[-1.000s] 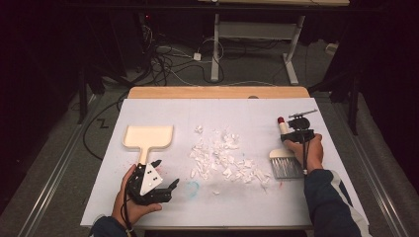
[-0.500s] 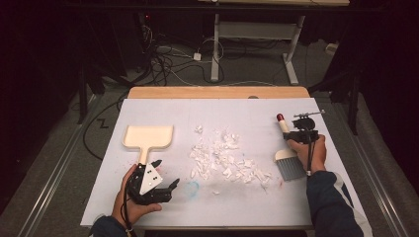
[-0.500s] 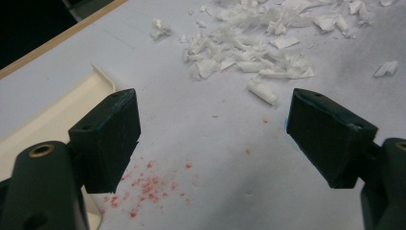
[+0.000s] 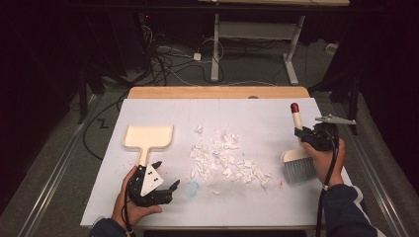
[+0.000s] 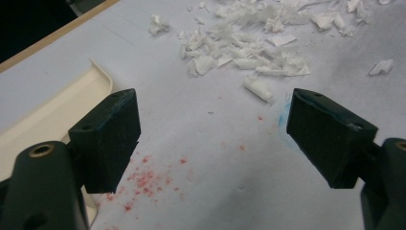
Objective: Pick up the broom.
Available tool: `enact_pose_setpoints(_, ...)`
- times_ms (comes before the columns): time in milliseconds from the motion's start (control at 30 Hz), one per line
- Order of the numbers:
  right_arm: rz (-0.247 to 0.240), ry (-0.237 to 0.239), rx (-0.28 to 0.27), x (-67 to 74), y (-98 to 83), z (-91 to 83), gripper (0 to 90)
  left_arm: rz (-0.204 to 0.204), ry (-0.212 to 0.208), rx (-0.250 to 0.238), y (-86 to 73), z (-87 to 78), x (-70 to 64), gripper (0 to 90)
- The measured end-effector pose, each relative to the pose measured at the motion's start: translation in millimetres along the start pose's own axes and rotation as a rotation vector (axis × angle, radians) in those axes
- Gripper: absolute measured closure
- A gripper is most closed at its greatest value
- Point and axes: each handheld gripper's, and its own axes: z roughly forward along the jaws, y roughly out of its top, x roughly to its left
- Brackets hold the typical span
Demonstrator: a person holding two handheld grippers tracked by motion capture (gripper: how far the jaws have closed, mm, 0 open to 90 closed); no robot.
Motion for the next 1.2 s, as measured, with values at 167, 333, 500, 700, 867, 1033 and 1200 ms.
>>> enact_pose_setpoints(167, 0.007, 0.005, -0.045, -2.9, -1.3, -10.1, 71.9, -0.008, 0.0, -0.002, 1.6, 0.6, -0.2, 18.3)
enact_pose_setpoints(333, -0.013, 0.017, -0.108, -1.0, 2.9, -30.5, 71.9, -0.01, 0.008, -0.006, 3.6, 0.7, 0.3, 18.3)
enact_pose_setpoints(500, -0.039, 0.024, -0.169, 10.8, 7.7, -49.0, 71.8, -0.014, 0.009, -0.006, 8.9, -0.5, -4.2, 18.6)
enact_pose_setpoints(700, -0.086, 0.055, -0.217, 34.6, 15.7, -67.4, 71.8, -0.021, -0.029, -0.039, 21.9, -2.9, -12.6, 18.6)
enact_pose_setpoints(867, -0.107, 0.1, -0.25, 60.2, 20.0, -79.1, 71.8, -0.061, -0.126, -0.107, 53.8, -0.9, -28.8, 18.7)
enact_pose_setpoints(1033, -0.151, 0.149, -0.256, 87.2, 19.1, -79.8, 71.8, -0.032, -0.226, -0.17, 83.2, 4.8, -51.7, 18.6)
enact_pose_setpoints(1200, -0.183, 0.19, -0.266, 109.3, 16.6, -79.4, 71.7, 0.007, -0.323, -0.189, 112.1, 25.3, -84.0, 18.8)
